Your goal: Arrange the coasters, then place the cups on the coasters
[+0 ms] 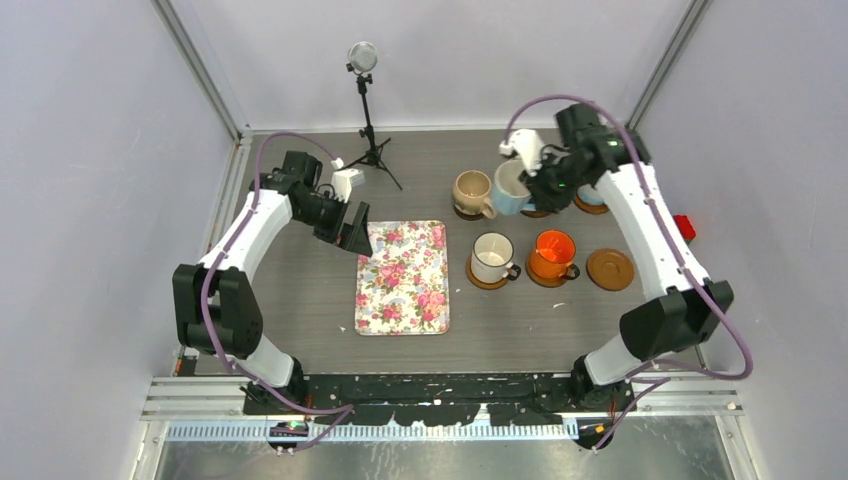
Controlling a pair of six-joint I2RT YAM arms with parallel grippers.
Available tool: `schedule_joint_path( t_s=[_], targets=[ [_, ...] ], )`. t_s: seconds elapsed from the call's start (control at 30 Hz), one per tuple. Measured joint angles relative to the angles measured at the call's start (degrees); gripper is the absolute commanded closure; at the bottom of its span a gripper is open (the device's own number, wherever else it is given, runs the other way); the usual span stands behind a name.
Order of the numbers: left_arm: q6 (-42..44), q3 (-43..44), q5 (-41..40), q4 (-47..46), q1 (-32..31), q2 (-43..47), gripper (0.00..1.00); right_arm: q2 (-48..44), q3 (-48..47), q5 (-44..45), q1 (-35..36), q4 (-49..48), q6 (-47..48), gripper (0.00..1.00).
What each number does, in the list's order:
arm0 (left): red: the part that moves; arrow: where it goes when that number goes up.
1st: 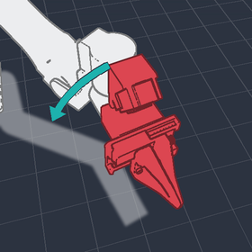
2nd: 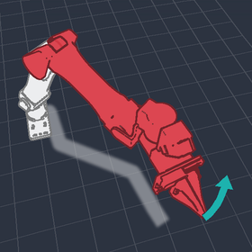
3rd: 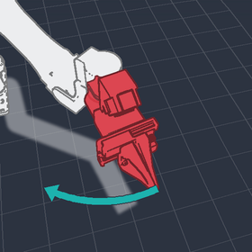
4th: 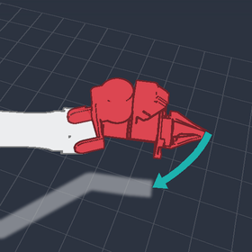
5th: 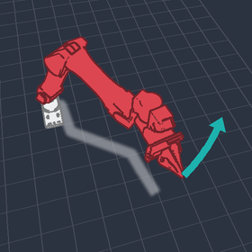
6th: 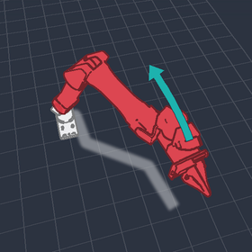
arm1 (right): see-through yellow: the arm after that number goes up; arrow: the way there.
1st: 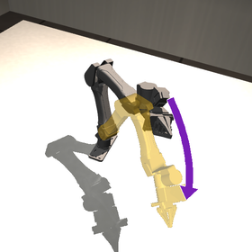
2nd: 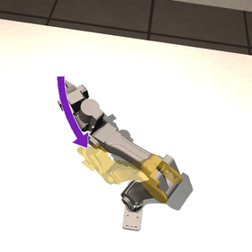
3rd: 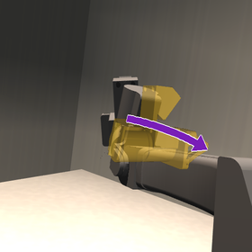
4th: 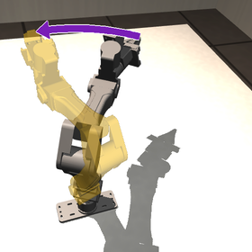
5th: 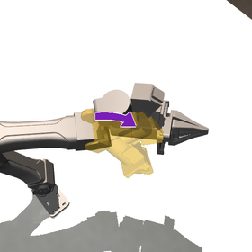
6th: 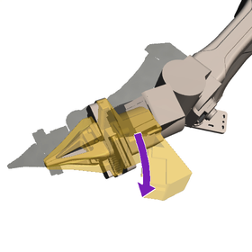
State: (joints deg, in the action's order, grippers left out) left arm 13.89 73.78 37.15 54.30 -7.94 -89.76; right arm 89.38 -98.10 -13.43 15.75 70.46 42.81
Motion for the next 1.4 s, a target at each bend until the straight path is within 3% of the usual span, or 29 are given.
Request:
schedule_joint_path(
  t_s=[0.33, 0.6, 0.9, 1.4],
  targets=[
    [0.0, -0.1, 0.3, 0.1, 0.0, 0.0, 0.00, -10.1, 4.8, -1.3, -27.5, 3.6, 2.1, 1.00],
    [0.0, -0.1, 0.4, 0.7, 0.0, 0.0, 0.00, -12.5, 15.6, -3.4, -42.1, 5.5, 8.2, 1.00],
    [0.1, -2.3, -0.8, 1.0, 0.0, 0.0, 0.00, -13.0, 28.1, -3.7, -50.6, -3.0, 10.9, 1.00],
    [0.1, -2.4, -4.3, 2.1, 0.1, 0.0, 0.00, -9.9, 34.2, -5.6, -55.0, -14.3, 12.5, 1.00]
  ],
)
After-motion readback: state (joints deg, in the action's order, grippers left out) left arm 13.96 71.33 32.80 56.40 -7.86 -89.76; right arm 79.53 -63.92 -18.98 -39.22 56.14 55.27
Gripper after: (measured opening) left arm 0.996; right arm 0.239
